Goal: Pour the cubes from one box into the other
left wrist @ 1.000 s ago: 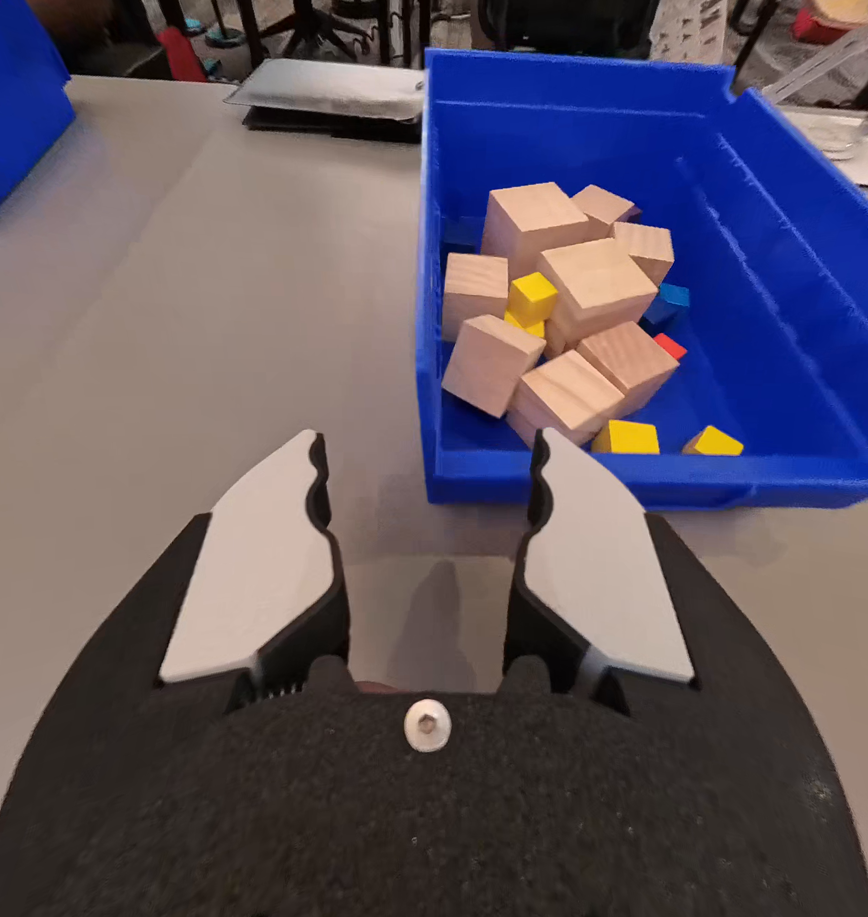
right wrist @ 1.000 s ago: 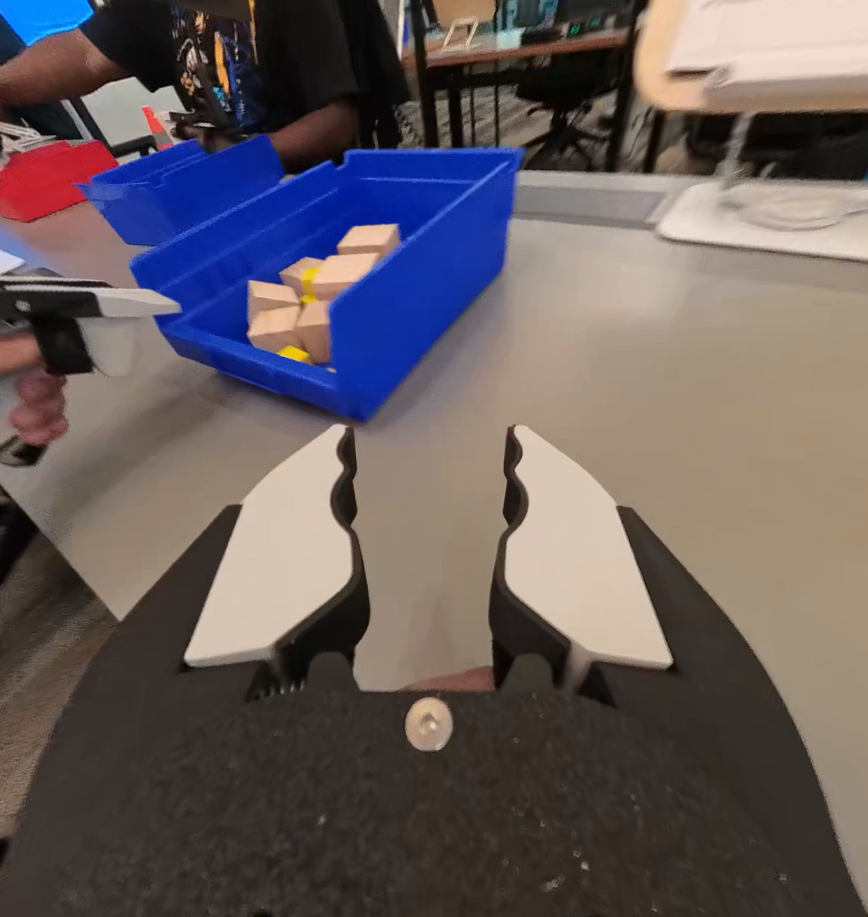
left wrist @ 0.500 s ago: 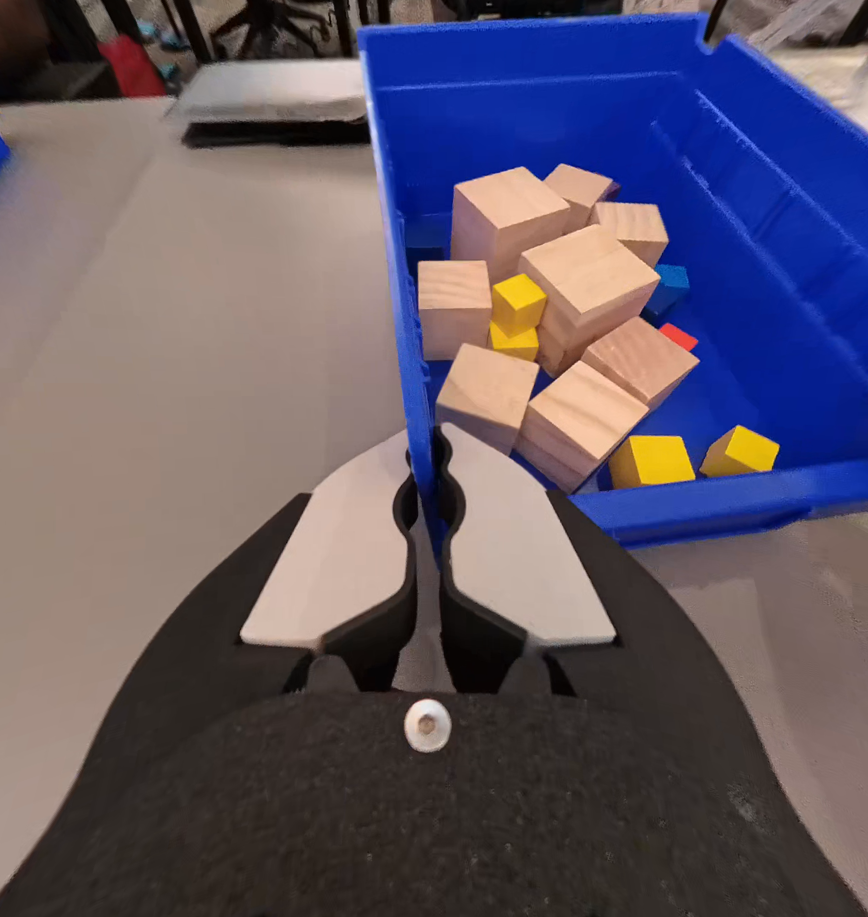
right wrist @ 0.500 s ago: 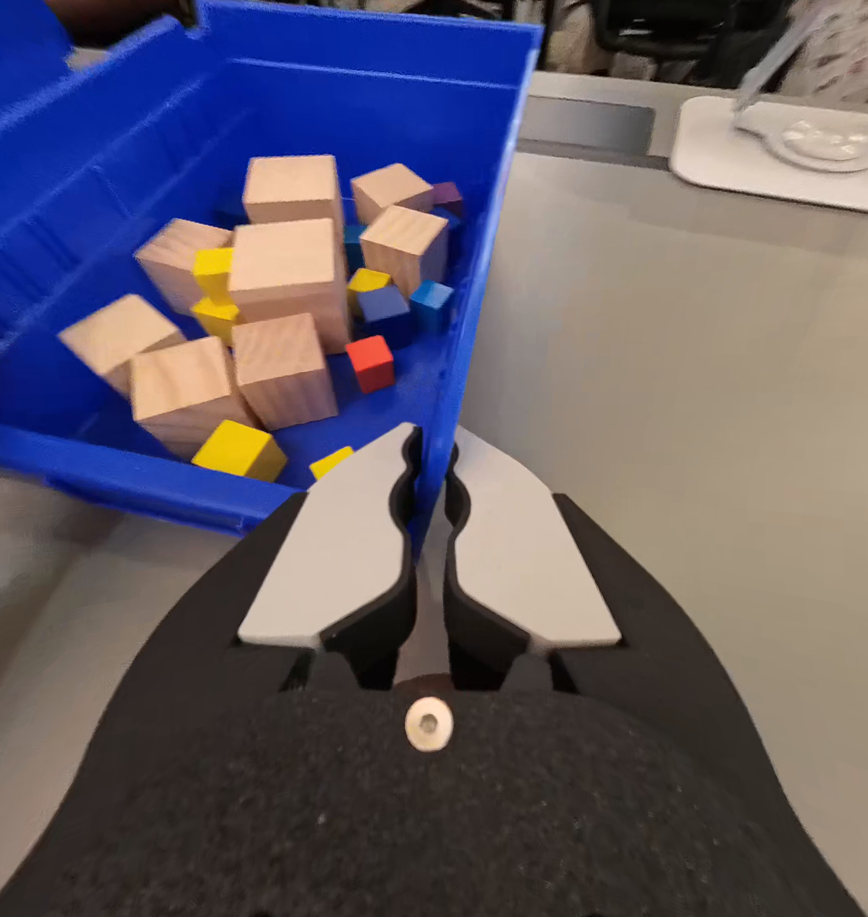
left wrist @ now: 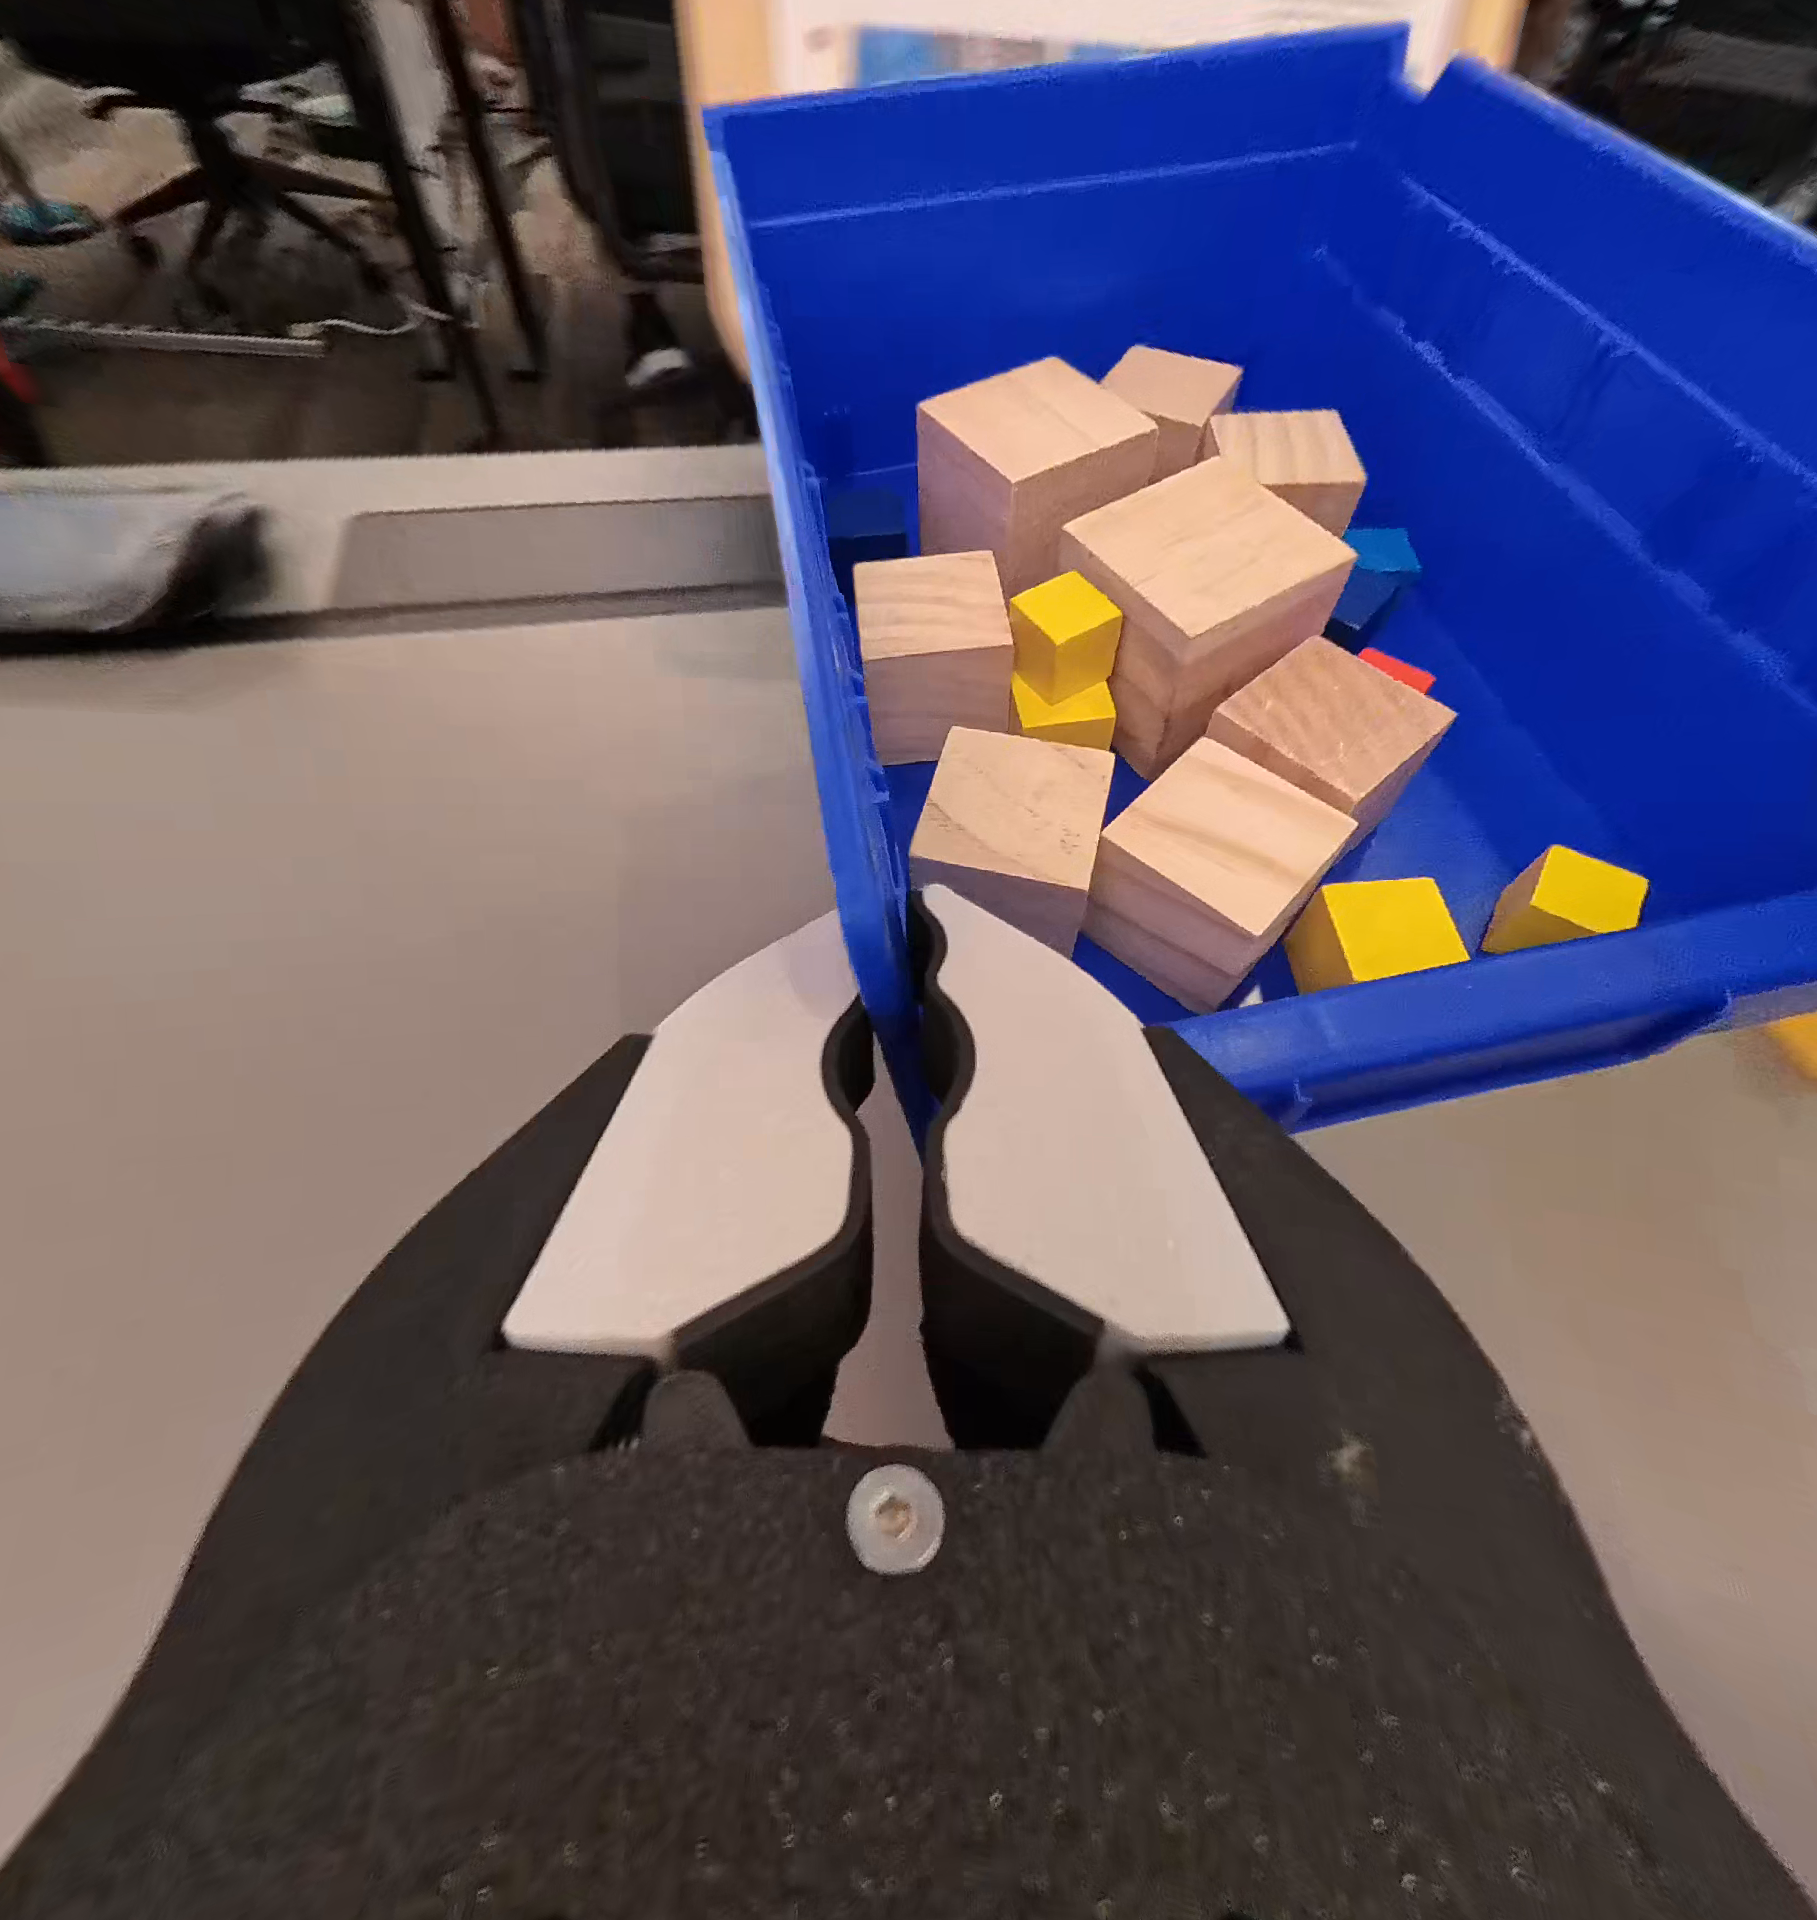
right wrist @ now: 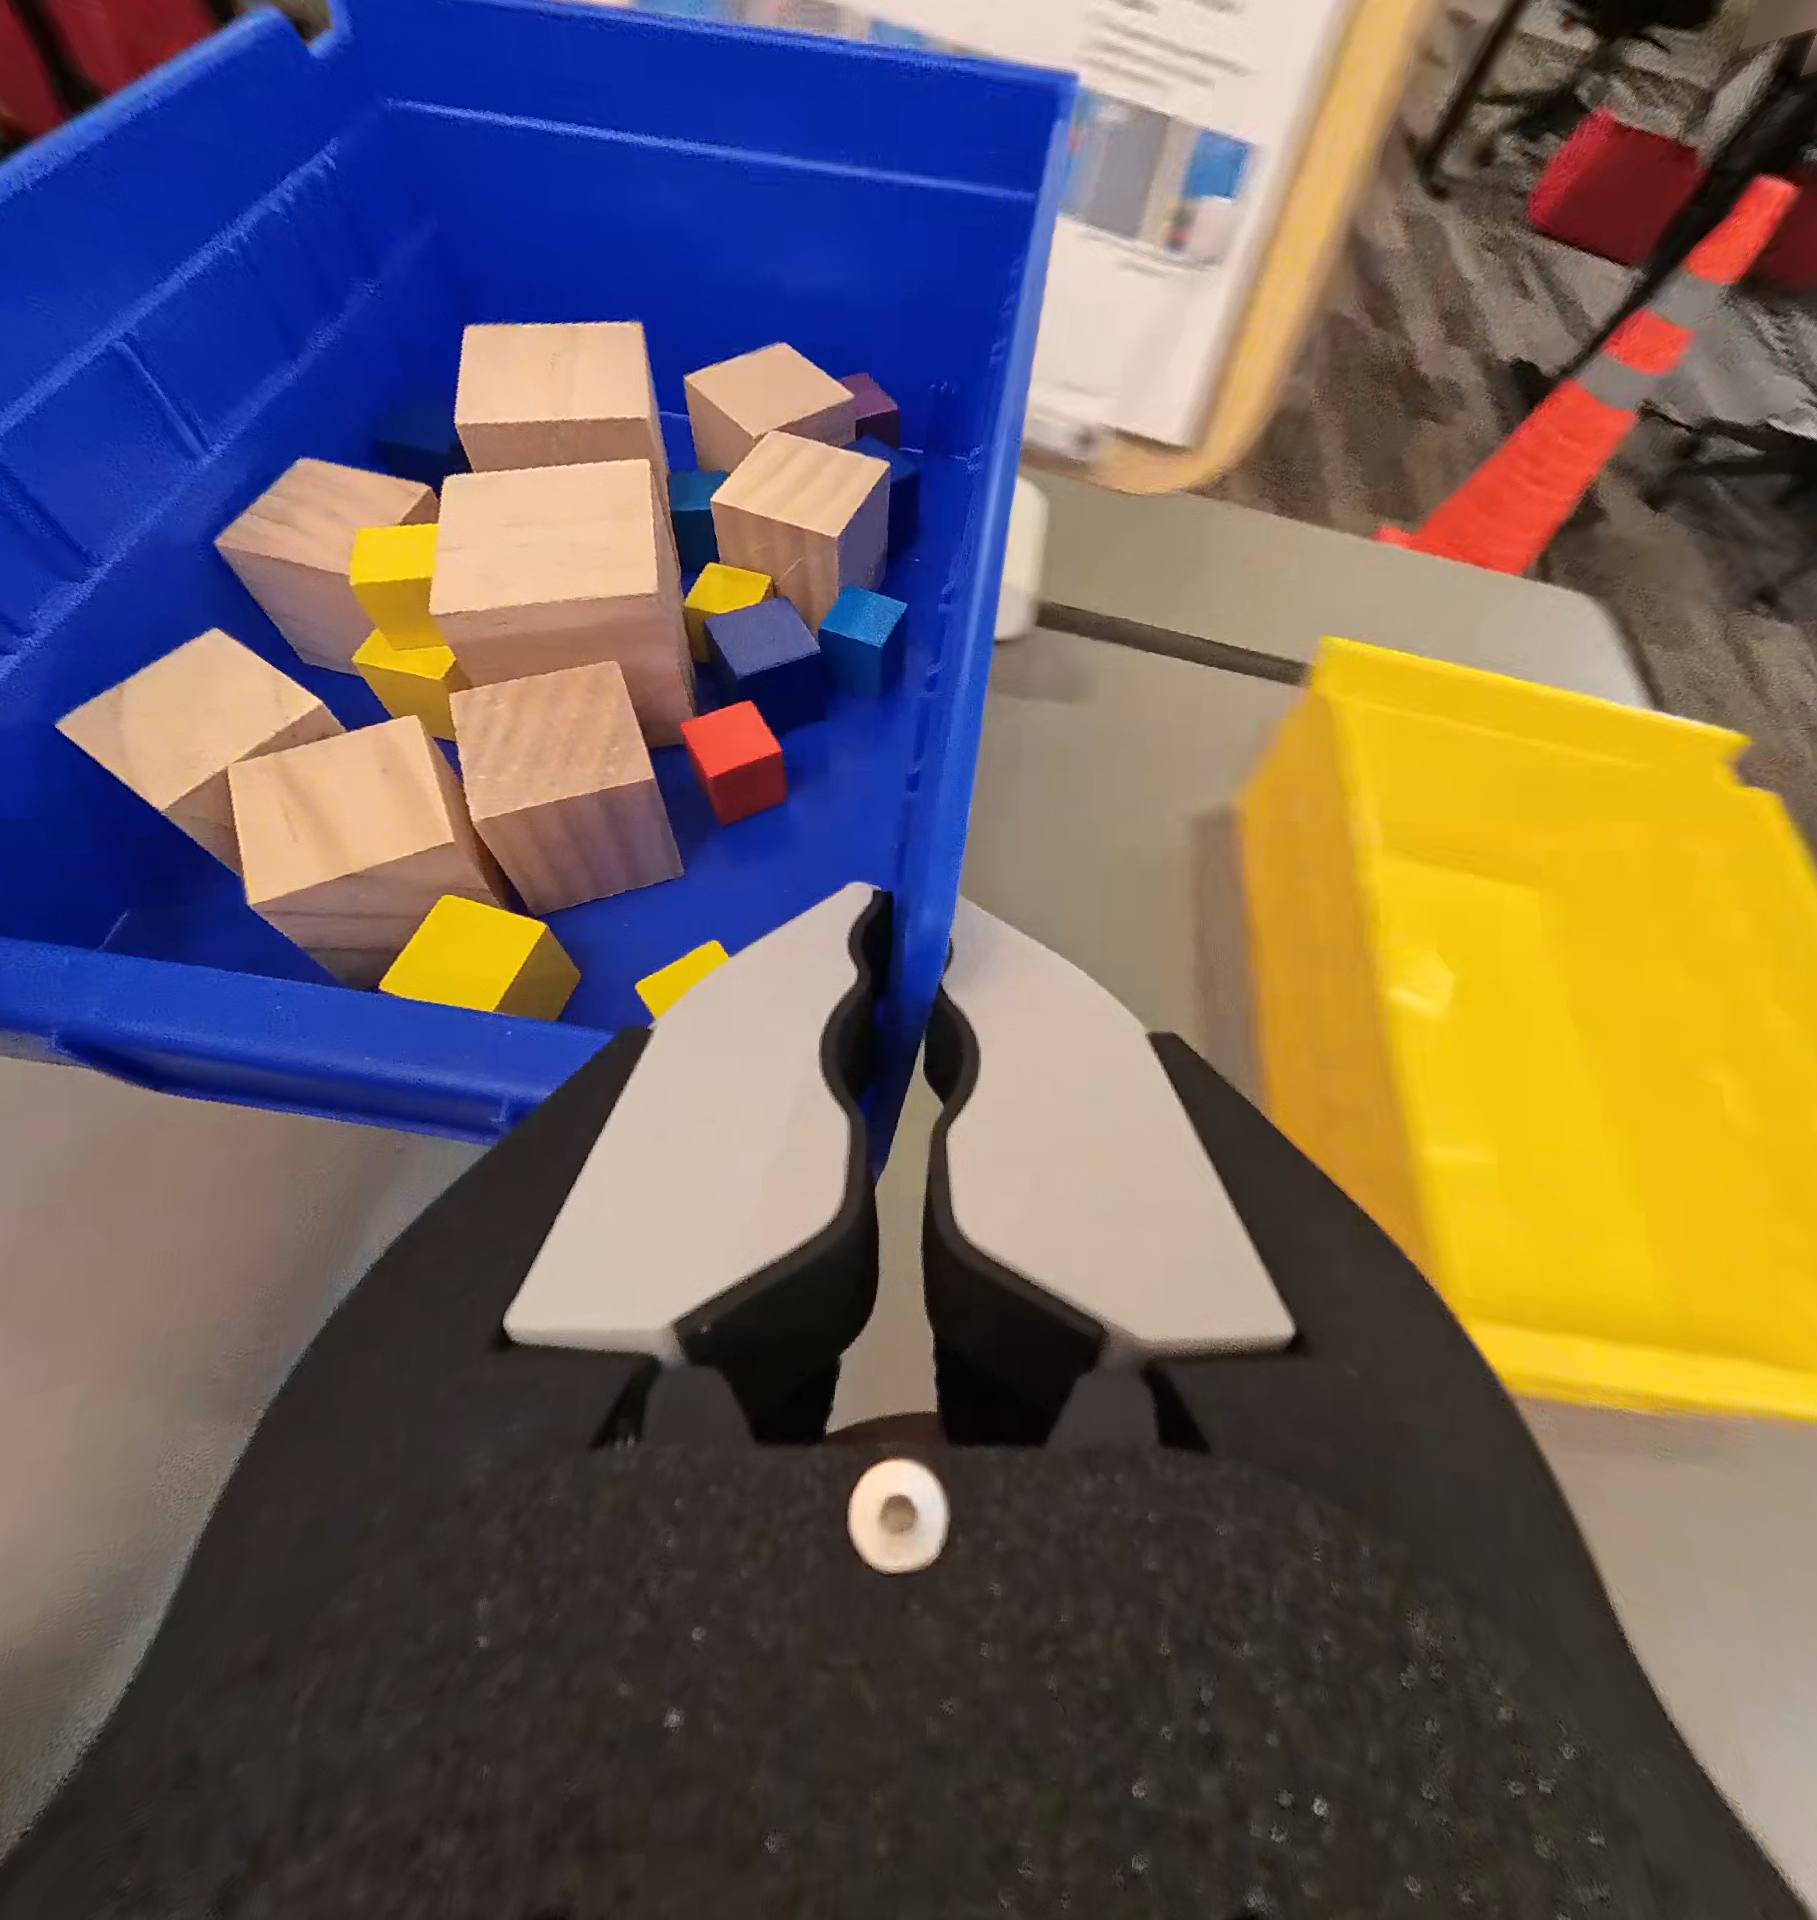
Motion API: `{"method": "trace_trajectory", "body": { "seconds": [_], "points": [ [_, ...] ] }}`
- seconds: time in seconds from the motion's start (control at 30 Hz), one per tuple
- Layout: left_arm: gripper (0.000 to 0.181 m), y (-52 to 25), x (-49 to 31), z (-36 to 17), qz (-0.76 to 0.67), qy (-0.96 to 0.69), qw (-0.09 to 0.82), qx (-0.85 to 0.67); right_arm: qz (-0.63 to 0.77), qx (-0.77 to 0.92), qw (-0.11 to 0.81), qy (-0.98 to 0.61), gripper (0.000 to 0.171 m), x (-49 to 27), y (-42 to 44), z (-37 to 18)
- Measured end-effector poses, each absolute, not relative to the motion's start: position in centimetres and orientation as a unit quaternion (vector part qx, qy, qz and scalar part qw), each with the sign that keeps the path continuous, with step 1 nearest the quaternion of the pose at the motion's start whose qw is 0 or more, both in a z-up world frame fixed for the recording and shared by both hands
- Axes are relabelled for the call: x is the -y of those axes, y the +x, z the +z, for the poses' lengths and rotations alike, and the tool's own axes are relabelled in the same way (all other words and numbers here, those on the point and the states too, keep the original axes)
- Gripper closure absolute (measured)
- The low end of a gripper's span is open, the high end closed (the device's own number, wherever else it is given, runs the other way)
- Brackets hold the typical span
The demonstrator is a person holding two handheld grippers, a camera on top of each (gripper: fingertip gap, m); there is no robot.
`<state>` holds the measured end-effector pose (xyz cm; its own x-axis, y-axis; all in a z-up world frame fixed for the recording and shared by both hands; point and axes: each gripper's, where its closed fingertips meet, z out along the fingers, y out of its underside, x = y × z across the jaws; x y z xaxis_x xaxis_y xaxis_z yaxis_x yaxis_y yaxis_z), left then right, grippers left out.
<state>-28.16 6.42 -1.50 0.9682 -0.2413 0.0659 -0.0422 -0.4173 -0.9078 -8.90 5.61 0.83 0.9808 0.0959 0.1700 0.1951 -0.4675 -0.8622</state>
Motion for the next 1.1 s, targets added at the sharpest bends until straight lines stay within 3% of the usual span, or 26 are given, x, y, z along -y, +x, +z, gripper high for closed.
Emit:
{"method": "trace_trajectory", "body": {
  "seconds": [0.27, 0.53, 0.8, 1.1],
  "points": [
    [0.179, -5.9, -4.7, 3.9, -0.182, -0.824, 0.507, -0.175, -0.130, -0.011, 0.480, -0.868, 0.169, 0.2, 12.4, 7.5],
    [0.178, 10.0, 0.8, 0.9, -0.302, -0.831, 0.432, -0.180, -0.241, -0.015, 0.383, -0.892, 0.169, 6.0, 26.4, 9.4],
    [0.176, 14.8, 3.0, -2.7, -0.364, -0.839, 0.376, -0.148, -0.279, -0.001, 0.322, -0.905, 0.168, 5.4, 29.8, 8.6],
    [0.176, 14.2, 1.1, -1.9, -0.403, -0.841, 0.323, -0.161, -0.321, 0.033, 0.269, -0.907, 0.169, 3.1, 28.1, 10.9]
  ]
}}
